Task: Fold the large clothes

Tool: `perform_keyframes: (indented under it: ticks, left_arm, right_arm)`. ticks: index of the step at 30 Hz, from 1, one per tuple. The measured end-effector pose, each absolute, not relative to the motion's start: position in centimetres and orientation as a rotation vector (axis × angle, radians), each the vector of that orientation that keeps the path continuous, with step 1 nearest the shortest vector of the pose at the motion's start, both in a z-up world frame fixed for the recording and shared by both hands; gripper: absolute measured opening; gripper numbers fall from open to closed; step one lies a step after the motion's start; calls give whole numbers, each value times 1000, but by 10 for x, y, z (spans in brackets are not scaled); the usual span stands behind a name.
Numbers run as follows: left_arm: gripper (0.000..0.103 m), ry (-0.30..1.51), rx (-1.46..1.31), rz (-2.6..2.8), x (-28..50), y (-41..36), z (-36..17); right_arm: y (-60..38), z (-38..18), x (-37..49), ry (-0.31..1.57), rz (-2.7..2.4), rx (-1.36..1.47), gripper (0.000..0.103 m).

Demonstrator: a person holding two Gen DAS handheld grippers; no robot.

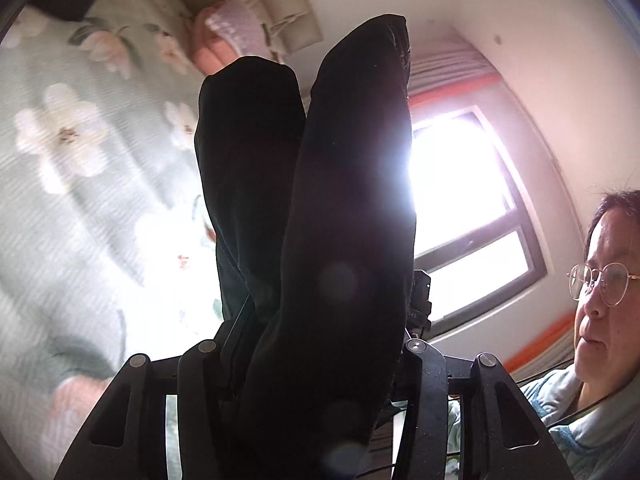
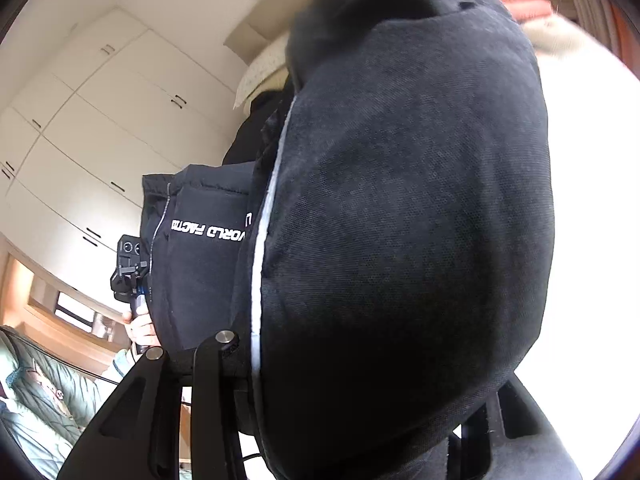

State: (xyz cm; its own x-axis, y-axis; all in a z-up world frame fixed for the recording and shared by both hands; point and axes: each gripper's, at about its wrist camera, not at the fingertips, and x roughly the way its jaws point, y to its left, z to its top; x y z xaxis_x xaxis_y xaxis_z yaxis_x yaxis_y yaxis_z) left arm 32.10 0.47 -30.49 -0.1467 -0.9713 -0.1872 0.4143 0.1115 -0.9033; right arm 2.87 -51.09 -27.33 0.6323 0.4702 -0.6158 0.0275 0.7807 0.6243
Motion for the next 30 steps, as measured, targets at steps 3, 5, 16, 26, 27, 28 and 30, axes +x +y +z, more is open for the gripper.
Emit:
perform_keyframes:
  ticks: [3,5,16,26,27,28,30]
  left_arm:
    - [51,1080,-700,-1409,306,-21,-302]
    - [51,1079,-712,-1411,313,-43,-301]
    - [51,1104,-793,-1340,246,-186,-344]
    - [51,1253,-795,-1170,253,-256,-442]
    - [51,1275,-784,-1142,255,-259,-454]
    - [51,1282,-792,-1121,259,-255,-465]
    - [52,1325,-845,-1070,267,-239,-493]
  right_arm:
    - [-517,-279,35,867,250,635,47]
    - [-522,-281,32,849,239,639,47]
    - [-565,-311,27,942,218,627,47]
    - [-660,-431,35,1037,178,676,47]
    - [-667,-447,36,1055,170,677,47]
    - [-676,-458,35,1059,158,683,47]
    - [-684,-484,29,1066,141,759,50]
